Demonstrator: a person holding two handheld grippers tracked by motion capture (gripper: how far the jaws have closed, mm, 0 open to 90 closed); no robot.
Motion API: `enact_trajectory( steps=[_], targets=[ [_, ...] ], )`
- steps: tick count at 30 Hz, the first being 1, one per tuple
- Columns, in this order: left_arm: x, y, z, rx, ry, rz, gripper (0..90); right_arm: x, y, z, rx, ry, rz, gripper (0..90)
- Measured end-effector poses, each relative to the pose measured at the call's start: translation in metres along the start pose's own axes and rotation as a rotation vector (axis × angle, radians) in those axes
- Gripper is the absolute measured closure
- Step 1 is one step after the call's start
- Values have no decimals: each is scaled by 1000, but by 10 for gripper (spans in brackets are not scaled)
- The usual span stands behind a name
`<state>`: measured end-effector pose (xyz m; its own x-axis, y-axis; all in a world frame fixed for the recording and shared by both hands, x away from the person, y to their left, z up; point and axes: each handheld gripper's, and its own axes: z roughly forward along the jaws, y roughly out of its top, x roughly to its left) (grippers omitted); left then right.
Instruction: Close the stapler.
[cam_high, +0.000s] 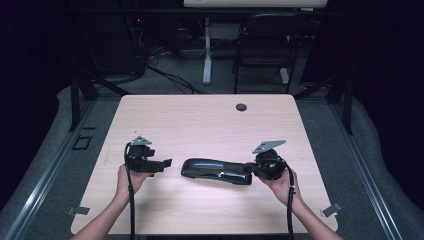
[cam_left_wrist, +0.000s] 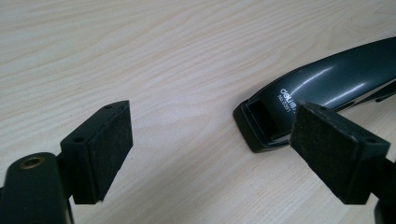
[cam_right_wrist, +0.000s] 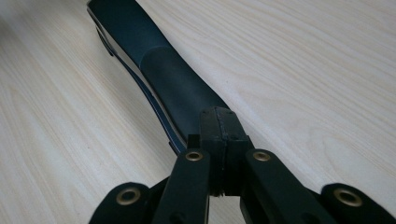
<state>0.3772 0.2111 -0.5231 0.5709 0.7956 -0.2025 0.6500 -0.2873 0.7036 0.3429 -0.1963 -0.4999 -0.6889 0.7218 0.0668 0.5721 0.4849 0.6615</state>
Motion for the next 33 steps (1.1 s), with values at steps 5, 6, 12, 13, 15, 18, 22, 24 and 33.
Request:
enact_trajectory(
  steps=[5, 6, 12, 13, 15, 18, 22, 24, 33],
  targets=[
    [0, 0, 1, 1, 3, 1, 135, -2, -3, 2, -5, 6, 12, 900],
    [-1, 0, 1, 1, 3, 2, 135, -2, -3, 2, -5, 7, 12, 900],
    [-2, 1, -2, -3, 6, 14, 133, 3, 3, -11, -61, 4, -19, 900],
    [-2, 1, -2, -14, 9, 11, 133, 4, 6, -15, -73, 6, -25, 900],
    [-1, 2, -4, -17, 14, 10, 131, 7, 8, -16, -68, 1, -44, 900],
    [1, 2, -6, -22, 13, 6, 128, 6, 8, -15, -60, 4, -43, 847],
    [1, 3, -10, -23, 16, 10, 122, 3, 9, -20, -67, 0, -39, 768],
    [1, 3, -10, -25, 26, 21, 119, 0, 9, -26, -67, -11, -42, 683],
    [2, 4, -15, 0, 42, 40, 63, -21, 1, -49, -55, -74, -22, 336]
  ],
)
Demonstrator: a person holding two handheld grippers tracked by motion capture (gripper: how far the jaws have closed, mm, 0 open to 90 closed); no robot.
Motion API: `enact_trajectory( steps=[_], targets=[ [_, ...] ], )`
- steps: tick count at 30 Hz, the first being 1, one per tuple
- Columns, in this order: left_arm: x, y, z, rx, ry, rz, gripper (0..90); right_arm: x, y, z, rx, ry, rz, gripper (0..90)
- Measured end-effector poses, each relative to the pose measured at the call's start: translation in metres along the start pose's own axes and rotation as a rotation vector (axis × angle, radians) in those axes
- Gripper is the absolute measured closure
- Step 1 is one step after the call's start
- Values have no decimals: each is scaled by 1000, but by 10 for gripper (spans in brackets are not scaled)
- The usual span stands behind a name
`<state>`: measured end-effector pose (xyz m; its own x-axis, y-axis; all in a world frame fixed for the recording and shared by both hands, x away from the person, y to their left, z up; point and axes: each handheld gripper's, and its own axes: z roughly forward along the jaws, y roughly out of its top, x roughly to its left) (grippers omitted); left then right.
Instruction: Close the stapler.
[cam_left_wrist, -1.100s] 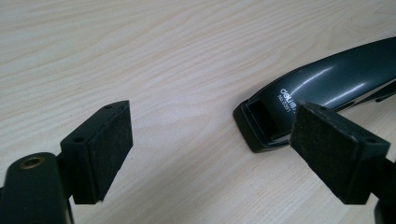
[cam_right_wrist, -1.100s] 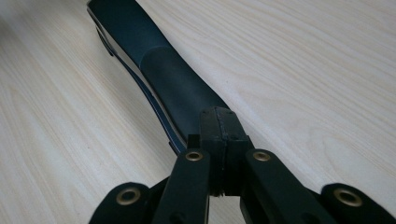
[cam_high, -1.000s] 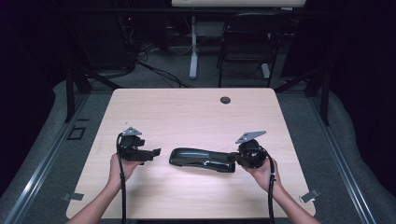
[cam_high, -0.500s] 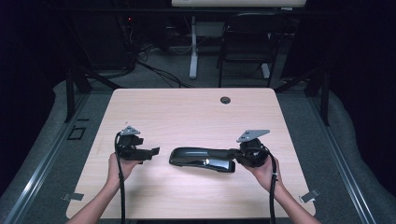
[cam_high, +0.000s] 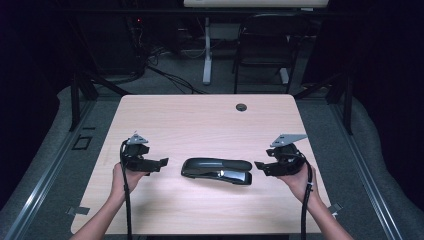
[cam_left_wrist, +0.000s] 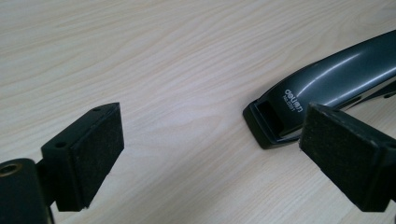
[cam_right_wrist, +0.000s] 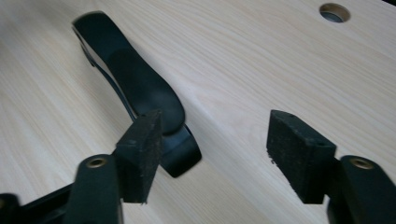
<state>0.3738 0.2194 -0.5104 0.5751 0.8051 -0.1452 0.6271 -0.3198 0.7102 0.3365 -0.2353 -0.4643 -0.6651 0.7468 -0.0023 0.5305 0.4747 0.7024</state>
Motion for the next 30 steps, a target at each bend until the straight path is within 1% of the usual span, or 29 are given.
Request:
enact_trajectory(
  steps=[2, 3, 4, 8, 10, 13, 15, 16, 17, 20, 21, 23, 24, 25, 27, 28, 30],
  targets=[
    [1, -1, 0, 9, 11, 7, 45, -6, -4, -1, 19, -16, 3, 272],
    [1, -1, 0, 16, 14, 10, 38, -9, -6, -2, 30, -18, 14, 259],
    [2, -1, 0, 26, 15, 13, 36, -13, -9, -3, 29, -23, 22, 243],
    [6, -2, 2, 52, 16, 3, 3, -27, -18, 0, 71, -50, 56, 146],
    [9, -3, 2, 74, 11, 10, 2, -34, -24, 1, 87, -60, 70, 140],
    [13, -5, 4, 70, 20, 1, 1, -43, -33, 3, 121, -92, 76, 120],
    [16, -6, 4, 75, 20, -3, 1, -51, -41, 5, 143, -96, 97, 98],
    [17, -6, 5, 75, 23, -5, 1, -54, -44, 6, 144, -94, 112, 96],
    [19, -7, 5, 83, 25, -5, 1, -56, -46, 6, 152, -102, 116, 91],
    [24, -10, 7, 87, 34, -18, 1, -66, -54, 11, 187, -119, 141, 43],
    [25, -10, 7, 94, 35, -22, 1, -69, -56, 13, 198, -112, 153, 23],
    [28, -11, 8, 96, 39, -27, 0, -73, -61, 16, 219, -112, 160, 2],
    [29, -12, 9, 101, 38, -28, 0, -74, -62, 17, 237, -123, 159, 0],
    [31, -13, 10, 104, 37, -29, 0, -75, -64, 19, 239, -115, 162, 0],
    [32, -14, 12, 107, 35, -37, 0, -77, -67, 23, 261, -111, 148, 0],
    [32, -15, 13, 104, 43, -37, 0, -77, -68, 24, 273, -114, 146, 0],
    [33, -15, 14, 107, 43, -40, 0, -78, -71, 27, 278, -112, 143, 0]
  ],
)
